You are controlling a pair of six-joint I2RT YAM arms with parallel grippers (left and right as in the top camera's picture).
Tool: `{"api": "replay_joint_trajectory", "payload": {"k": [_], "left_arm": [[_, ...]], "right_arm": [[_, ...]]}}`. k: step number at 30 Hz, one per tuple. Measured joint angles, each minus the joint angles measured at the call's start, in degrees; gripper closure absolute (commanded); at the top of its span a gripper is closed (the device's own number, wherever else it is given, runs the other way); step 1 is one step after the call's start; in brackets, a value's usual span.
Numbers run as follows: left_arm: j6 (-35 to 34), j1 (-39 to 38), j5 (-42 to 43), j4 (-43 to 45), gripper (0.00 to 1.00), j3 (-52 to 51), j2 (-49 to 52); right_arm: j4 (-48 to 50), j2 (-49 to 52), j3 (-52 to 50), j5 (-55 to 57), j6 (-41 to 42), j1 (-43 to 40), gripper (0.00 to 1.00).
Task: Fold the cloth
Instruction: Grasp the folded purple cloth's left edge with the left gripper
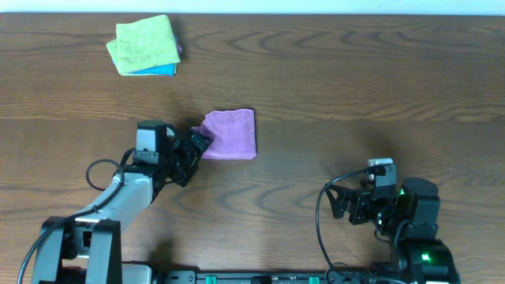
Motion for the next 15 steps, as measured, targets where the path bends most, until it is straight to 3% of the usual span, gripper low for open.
{"api": "replay_joint_trajectory", "payload": {"k": [15], "left_arm": [[-3.7,0.0,2.2,12.4,0.02,-0.4,5.2]], "right_arm": [[0.0,0.0,0.0,0.0,0.0,0.0,0.01]]}}
